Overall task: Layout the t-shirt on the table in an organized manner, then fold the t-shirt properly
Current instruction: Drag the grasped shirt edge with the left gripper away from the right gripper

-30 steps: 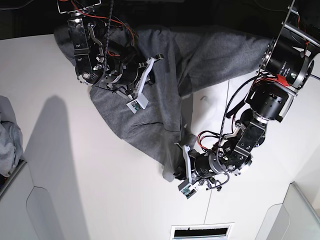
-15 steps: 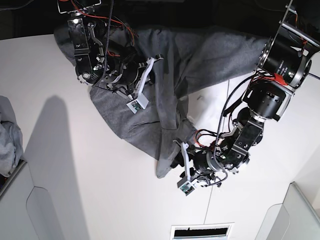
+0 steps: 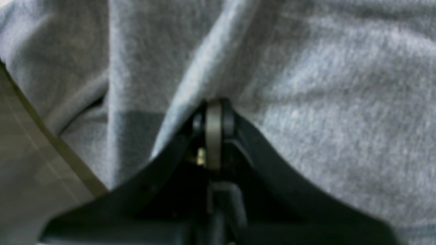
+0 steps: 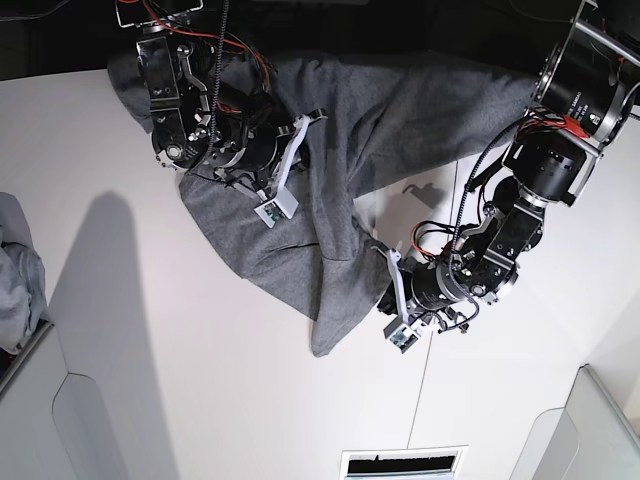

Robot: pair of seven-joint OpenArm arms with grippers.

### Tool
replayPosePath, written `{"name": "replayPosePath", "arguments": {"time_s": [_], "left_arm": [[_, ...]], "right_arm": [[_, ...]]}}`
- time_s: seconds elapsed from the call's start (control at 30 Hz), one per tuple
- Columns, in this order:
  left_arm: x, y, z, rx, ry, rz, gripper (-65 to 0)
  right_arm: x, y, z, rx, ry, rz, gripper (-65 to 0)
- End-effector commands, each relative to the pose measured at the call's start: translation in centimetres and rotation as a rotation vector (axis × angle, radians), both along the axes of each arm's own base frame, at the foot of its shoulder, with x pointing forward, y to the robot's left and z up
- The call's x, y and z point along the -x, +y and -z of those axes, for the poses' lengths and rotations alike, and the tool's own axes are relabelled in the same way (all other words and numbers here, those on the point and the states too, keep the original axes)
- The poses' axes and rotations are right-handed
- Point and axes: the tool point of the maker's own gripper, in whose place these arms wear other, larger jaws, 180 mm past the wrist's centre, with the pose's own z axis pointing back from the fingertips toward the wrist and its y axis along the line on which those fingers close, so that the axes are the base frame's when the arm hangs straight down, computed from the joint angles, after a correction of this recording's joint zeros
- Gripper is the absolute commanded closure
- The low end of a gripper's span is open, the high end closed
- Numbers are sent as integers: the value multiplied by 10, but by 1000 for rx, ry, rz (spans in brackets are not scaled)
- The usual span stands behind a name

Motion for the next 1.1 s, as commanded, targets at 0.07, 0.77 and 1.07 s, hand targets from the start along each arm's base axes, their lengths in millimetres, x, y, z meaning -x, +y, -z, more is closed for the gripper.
{"name": "replayPosePath", "arguments": {"time_s": [0.07, 0.77, 1.07], "left_arm": [[-16, -3, -22, 19, -54, 1, -39], [14, -12, 8, 17, -23, 24, -341], [-2, 30, 5, -132, -116, -96, -341]], "right_arm": [[3, -10, 6, 66, 14, -13, 0], [3, -10, 6, 66, 15, -13, 0], [4, -10, 7, 66, 18, -14, 0]]}}
